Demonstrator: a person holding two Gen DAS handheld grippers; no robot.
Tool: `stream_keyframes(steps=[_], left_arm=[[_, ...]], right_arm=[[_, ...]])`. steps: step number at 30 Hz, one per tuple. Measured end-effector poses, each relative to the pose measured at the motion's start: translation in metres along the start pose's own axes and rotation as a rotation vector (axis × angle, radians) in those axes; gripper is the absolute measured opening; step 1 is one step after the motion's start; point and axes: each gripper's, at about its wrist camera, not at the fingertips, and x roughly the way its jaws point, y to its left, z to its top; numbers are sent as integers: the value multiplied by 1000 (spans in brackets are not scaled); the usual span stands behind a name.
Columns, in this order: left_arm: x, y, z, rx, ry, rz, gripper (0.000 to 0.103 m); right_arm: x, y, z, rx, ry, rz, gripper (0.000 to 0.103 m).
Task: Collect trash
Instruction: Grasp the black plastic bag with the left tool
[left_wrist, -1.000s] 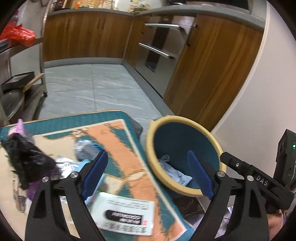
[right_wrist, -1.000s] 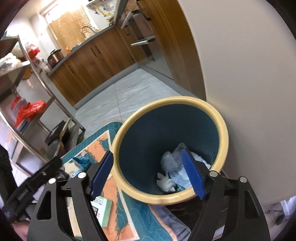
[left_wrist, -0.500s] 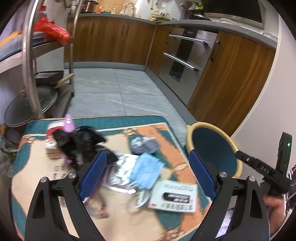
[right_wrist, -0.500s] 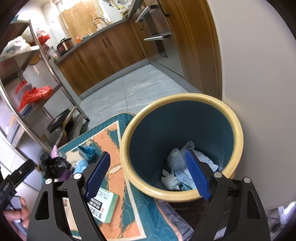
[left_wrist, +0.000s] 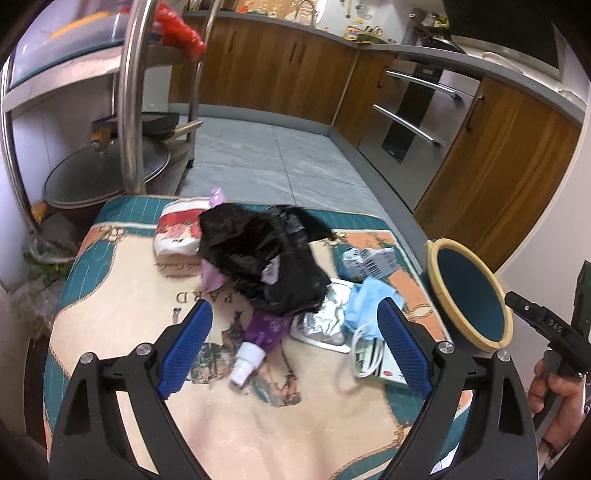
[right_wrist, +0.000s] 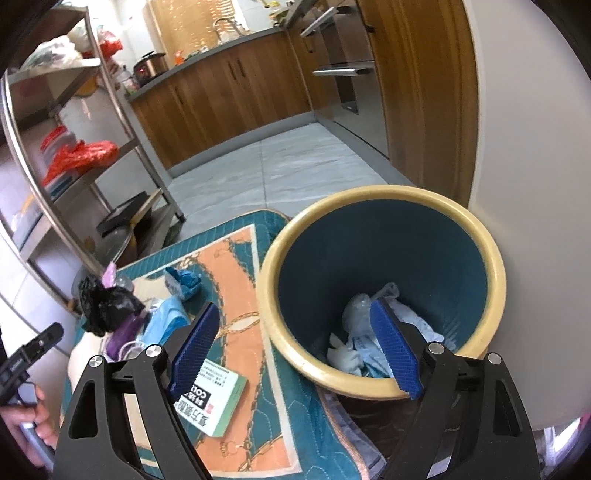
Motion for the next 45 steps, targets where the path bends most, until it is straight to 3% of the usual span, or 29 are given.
stream_keyframes(steps=[9,18,21,23,25,35,45], left_arm=[[18,13,5,-47,8,-2,89],[55,0,33,-12,27,28,87],[65,-1,36,-10,57,41,60],[69,0,35,-7,78,48,34],[68,2,32,4,86,49,21],[30,15,25,22,39,21,13],[-7,32,13,-45,-2,-39,13]], right_arm=[[6,29,-5,-91,11,44,84],[12,64,-12,-181,37,95,84],[19,70,-12,-186,62,120,84],[24,72,-13,-184,78,139,84],[31,76,-14,-179,100,164,84],[75,91,-10,-59,202,306,84],[118,109,-9,-56,265,323,73]])
